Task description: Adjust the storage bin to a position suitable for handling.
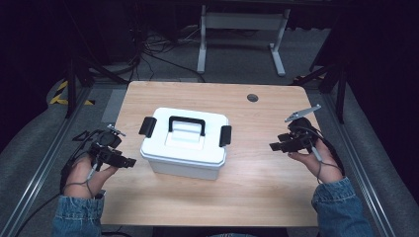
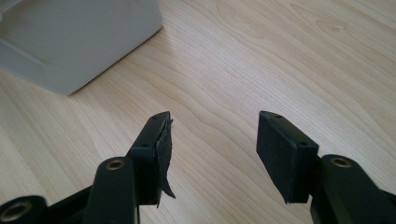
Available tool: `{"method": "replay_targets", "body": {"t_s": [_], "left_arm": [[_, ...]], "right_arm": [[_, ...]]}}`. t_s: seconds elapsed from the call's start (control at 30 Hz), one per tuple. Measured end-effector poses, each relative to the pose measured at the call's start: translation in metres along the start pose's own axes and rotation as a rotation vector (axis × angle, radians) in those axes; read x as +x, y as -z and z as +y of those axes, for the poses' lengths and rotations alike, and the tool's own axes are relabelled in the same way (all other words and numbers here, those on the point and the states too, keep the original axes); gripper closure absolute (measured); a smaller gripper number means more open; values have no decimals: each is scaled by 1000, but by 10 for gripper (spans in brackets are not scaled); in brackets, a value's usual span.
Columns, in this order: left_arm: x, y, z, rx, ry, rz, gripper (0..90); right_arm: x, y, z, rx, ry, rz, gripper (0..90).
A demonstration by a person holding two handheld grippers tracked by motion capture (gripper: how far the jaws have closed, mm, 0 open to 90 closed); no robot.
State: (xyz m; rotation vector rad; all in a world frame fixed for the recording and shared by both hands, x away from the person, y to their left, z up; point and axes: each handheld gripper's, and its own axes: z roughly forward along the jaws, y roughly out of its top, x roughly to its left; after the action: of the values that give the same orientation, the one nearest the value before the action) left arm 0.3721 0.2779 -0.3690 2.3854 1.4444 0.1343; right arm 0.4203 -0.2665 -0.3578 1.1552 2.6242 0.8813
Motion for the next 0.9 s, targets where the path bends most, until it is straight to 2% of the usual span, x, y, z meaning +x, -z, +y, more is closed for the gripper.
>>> {"method": "replay_targets", "body": {"t_s": [0.1, 0.2, 0.5, 0.63, 0.77, 0.9], "left_arm": [[-1, 4, 3, -26, 6, -12, 357], [-3, 9, 4, -43, -4, -14, 365], [-5, 11, 4, -55, -15, -21, 369], [-5, 13, 3, -75, -3, -40, 363], [-7, 15, 4, -83, -19, -42, 362], [-6, 17, 4, -97, -15, -43, 362]], "right_arm": [[2, 0, 1, -3, -11, 6, 457], [4, 2, 3, -29, -4, 18, 469], [10, 4, 9, -53, 33, 43, 463], [17, 6, 23, -66, 72, 56, 438], [26, 11, 43, -73, 117, 68, 431], [32, 14, 57, -79, 138, 75, 431]]}}
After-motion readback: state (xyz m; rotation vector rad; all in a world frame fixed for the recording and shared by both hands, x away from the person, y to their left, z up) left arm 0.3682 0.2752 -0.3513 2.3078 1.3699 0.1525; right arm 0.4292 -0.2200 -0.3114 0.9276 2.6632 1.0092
